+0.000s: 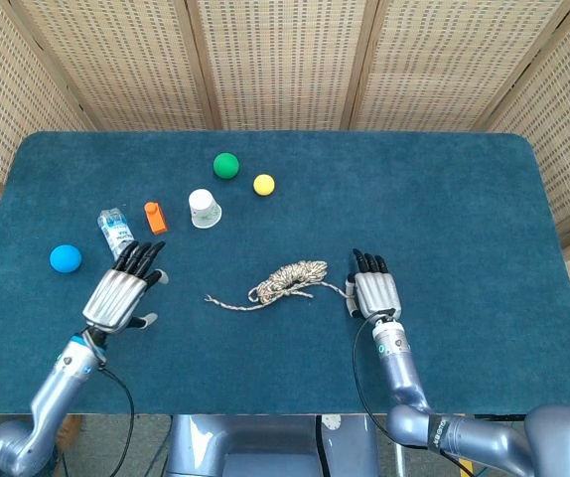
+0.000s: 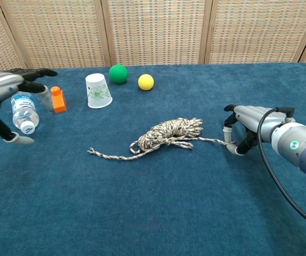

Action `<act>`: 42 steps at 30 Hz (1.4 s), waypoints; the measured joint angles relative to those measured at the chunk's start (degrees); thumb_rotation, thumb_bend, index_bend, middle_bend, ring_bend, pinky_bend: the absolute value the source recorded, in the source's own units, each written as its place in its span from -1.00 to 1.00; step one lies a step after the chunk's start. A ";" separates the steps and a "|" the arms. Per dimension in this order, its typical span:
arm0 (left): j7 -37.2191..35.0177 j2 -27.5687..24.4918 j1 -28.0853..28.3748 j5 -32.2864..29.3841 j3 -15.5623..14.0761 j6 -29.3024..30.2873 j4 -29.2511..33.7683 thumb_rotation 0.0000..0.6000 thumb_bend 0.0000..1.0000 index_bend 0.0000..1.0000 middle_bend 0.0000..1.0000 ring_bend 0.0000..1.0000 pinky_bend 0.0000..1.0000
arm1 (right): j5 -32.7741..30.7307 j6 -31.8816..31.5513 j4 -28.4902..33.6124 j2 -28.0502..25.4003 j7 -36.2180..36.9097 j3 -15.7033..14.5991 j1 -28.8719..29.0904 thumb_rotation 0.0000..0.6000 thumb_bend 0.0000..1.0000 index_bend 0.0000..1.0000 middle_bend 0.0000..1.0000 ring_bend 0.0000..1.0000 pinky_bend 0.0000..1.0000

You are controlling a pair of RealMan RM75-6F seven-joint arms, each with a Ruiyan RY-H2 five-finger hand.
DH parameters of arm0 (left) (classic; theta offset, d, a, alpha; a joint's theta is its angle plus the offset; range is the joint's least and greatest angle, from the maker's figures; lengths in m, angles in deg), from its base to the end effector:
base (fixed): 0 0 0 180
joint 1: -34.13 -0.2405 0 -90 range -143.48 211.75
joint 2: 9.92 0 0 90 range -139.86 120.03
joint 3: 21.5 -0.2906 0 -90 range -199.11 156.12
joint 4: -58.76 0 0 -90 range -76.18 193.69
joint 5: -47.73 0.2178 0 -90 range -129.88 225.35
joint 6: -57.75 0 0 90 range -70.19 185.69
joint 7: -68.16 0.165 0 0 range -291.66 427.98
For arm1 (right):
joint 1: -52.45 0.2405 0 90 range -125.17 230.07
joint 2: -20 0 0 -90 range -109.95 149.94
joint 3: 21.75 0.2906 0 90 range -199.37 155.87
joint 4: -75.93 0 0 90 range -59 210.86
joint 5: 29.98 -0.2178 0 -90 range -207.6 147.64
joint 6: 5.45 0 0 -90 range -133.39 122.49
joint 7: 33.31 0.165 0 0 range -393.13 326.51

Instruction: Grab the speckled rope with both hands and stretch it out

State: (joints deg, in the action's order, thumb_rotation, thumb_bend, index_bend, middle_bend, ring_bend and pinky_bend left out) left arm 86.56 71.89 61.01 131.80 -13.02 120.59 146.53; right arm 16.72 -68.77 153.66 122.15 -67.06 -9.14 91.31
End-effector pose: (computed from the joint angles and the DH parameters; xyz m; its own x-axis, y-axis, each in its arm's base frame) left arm -0.2292 0.3264 0.0208 0.5316 0.1067 0.8403 0.7962 -0.4013 -0.4528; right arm -0.2035 -0.3724 -0.0832 0.4006 -0.3005 0.8656 -0.9142 -0.0672 0.3998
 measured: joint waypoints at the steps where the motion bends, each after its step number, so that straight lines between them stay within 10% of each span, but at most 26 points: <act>1: 0.45 1.49 1.37 -0.40 0.36 -1.33 -1.26 1.00 -0.67 -0.17 -1.00 -1.00 -1.00 | 0.20 0.05 -0.04 -0.01 0.00 -0.06 0.02 1.00 -0.11 0.33 -1.00 -1.00 -1.00; 18: 5.03 13.69 11.32 -6.74 1.08 -10.46 -13.28 1.00 -0.29 -0.04 -1.00 -1.00 -1.00 | 2.83 1.64 -1.63 0.44 1.15 -0.60 0.15 1.00 -0.12 0.35 -0.99 -1.00 -1.00; 42: 5.84 18.77 14.22 -10.73 -0.49 -11.88 -19.42 1.00 -0.29 0.08 -1.00 -1.00 -1.00 | 3.53 2.66 -2.12 0.24 2.65 -0.21 -0.32 1.00 -0.11 0.37 -0.97 -1.00 -1.00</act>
State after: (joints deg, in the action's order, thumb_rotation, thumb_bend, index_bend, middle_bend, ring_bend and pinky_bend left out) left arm 92.40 90.66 75.23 121.07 -13.51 108.71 127.11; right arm 20.25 -66.11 151.54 122.39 -64.41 -9.35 90.98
